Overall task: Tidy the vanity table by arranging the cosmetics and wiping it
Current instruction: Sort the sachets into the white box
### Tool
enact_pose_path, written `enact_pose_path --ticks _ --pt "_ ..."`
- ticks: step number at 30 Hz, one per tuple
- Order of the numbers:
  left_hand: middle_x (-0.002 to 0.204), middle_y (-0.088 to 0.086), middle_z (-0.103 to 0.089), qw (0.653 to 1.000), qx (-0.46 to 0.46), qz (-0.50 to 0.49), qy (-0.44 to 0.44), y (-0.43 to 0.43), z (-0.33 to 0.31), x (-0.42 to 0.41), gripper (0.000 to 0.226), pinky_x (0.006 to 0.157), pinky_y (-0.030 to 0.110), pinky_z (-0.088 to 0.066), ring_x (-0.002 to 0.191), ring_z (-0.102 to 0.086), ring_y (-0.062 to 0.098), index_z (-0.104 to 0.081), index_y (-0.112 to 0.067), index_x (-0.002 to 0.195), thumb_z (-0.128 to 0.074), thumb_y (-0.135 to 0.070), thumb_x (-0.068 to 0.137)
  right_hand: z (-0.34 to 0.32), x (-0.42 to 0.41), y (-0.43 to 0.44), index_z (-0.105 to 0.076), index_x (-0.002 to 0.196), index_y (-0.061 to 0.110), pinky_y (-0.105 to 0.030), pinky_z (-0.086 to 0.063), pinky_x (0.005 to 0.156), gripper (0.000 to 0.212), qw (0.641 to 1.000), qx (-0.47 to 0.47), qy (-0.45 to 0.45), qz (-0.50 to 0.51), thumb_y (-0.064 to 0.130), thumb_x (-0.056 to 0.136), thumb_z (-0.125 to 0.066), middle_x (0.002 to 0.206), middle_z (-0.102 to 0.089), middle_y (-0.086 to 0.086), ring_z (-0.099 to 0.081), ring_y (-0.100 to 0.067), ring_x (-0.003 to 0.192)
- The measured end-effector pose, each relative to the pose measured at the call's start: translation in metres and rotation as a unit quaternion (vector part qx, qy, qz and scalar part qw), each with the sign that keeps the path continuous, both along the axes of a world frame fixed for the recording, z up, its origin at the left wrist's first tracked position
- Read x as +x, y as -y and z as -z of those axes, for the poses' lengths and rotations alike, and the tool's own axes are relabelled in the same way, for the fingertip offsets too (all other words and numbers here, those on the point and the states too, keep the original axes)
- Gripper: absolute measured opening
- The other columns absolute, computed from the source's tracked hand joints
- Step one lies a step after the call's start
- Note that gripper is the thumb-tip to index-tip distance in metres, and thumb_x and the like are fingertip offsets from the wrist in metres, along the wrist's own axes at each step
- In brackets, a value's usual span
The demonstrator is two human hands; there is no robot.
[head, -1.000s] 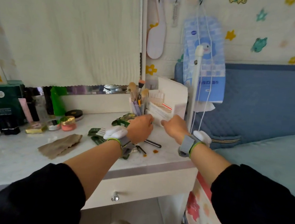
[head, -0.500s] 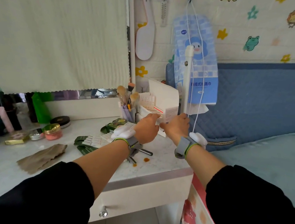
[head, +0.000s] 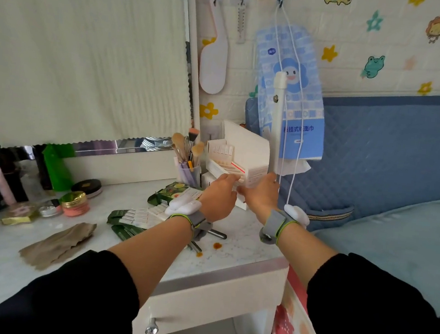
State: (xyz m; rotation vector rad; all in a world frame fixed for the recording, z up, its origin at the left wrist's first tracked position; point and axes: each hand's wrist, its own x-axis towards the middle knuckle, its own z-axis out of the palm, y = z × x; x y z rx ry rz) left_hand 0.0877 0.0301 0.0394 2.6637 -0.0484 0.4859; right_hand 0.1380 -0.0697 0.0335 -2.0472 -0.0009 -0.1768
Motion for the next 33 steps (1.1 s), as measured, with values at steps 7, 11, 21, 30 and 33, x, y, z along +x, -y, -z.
enact_pose_path --ticks 7,11,21,30,33 --pt "0.144 0.011 -0.044 1.0 0.002 0.015 0.012 0.004 -0.011 -0.009 0.048 0.103 0.035 -0.04 0.12 -0.054 0.029 -0.043 -0.01 0.141 -0.048 -0.005 0.094 -0.011 -0.015 0.007 -0.031 0.13 0.002 -0.051 -0.043 0.101 0.087 0.997 0.06 0.038 0.033 0.036 0.068 -0.083 0.136 -0.039 -0.019 -0.041 -0.039 0.127" --pt "0.144 0.01 -0.043 0.999 0.003 -0.001 0.033 0.007 -0.024 -0.02 0.048 0.101 0.039 -0.043 0.118 -0.055 0.029 -0.042 -0.013 0.142 -0.048 -0.007 0.094 -0.023 -0.029 0.009 -0.032 0.127 0.003 -0.05 -0.044 0.1 0.083 0.994 0.079 0.068 0.031 0.033 0.069 -0.083 0.133 -0.04 -0.018 -0.042 -0.039 0.126" --pt "0.146 0.012 -0.036 0.992 0.022 -0.032 0.117 -0.011 -0.055 -0.061 0.05 0.098 0.036 -0.042 0.125 -0.048 0.03 -0.041 -0.006 0.14 -0.048 -0.001 0.092 -0.049 -0.069 -0.002 -0.029 0.13 0.005 -0.053 -0.049 0.092 0.086 0.991 0.058 0.117 -0.009 0.031 0.068 -0.084 0.133 -0.038 -0.017 -0.044 -0.041 0.123" --pt "0.144 0.011 -0.038 0.987 0.089 -0.07 0.117 -0.059 -0.072 -0.105 0.049 0.099 0.043 -0.046 0.121 -0.052 0.032 -0.044 -0.011 0.137 -0.049 0.002 0.089 -0.059 -0.106 -0.032 -0.036 0.127 0.005 -0.043 -0.047 0.098 0.078 0.983 0.054 0.143 -0.106 0.021 0.068 -0.084 0.132 -0.047 -0.013 -0.048 -0.029 0.122" --pt "0.137 0.011 -0.042 0.985 0.098 -0.107 0.094 -0.082 -0.072 -0.12 0.043 0.096 0.042 -0.047 0.115 -0.055 0.031 -0.05 -0.011 0.131 -0.047 0.003 0.09 -0.058 -0.116 -0.045 -0.034 0.129 0.005 -0.038 -0.045 0.098 0.077 0.979 0.043 0.132 -0.152 0.019 0.071 -0.083 0.132 -0.045 -0.012 -0.046 -0.028 0.123"
